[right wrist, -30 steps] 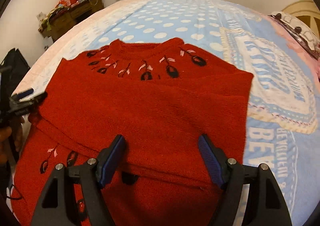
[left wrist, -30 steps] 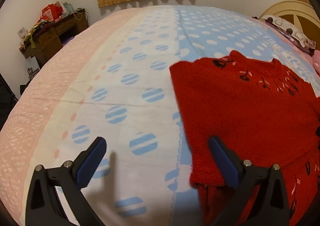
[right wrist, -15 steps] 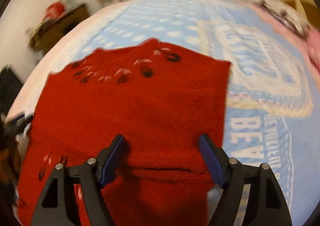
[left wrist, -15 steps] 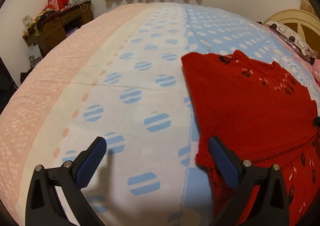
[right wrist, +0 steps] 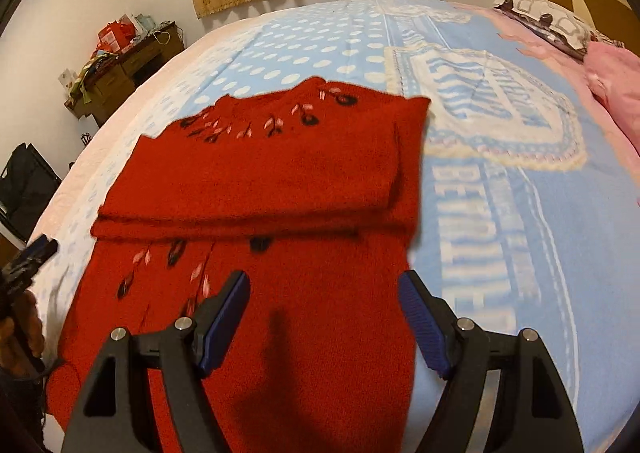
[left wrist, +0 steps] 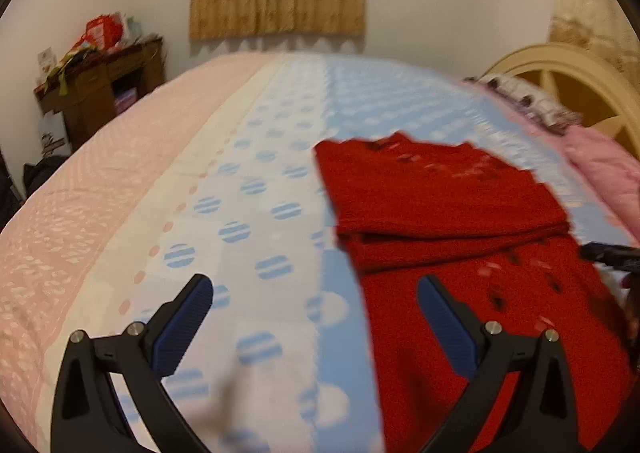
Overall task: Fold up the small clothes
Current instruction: 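Smooth the folded sweater flat with the right gripper, then move both grippers to the sweater hem edge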
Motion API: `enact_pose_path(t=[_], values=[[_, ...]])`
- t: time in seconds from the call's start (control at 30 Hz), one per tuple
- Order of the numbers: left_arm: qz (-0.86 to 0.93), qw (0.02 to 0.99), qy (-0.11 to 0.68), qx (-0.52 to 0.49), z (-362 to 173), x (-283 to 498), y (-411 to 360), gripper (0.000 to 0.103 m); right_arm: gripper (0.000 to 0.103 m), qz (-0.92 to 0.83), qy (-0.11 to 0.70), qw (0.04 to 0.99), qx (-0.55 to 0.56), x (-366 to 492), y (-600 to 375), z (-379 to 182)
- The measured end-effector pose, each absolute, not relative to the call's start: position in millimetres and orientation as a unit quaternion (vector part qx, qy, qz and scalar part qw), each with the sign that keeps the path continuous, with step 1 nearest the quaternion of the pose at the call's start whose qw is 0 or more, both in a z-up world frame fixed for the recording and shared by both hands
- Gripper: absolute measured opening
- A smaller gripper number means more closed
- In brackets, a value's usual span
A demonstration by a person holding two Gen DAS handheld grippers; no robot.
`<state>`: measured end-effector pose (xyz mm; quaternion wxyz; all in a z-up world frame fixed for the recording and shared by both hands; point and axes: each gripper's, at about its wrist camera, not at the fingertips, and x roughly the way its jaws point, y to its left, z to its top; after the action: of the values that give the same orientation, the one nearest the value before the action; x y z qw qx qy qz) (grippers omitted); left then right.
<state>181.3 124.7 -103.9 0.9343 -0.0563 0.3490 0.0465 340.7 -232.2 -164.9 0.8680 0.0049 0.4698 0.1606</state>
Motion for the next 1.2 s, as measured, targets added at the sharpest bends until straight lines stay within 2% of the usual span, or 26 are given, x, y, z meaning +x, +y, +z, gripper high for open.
enact_pose_path(t=[0.27, 1.2], values=[[0.041, 0.943, 0.33, -0.004, -89.7, 137.7, 97.6, 0.103, 0.077, 0.166, 0.452, 0.876, -0.011, 283.1, -231.3, -160.9], [0.003, 0.928, 0.371, 0.01, -107.6, 58.0, 60.8, 0.103, 0.077, 0.178, 0.435, 0.882, -0.031, 195.4, -237.2, -161.8]])
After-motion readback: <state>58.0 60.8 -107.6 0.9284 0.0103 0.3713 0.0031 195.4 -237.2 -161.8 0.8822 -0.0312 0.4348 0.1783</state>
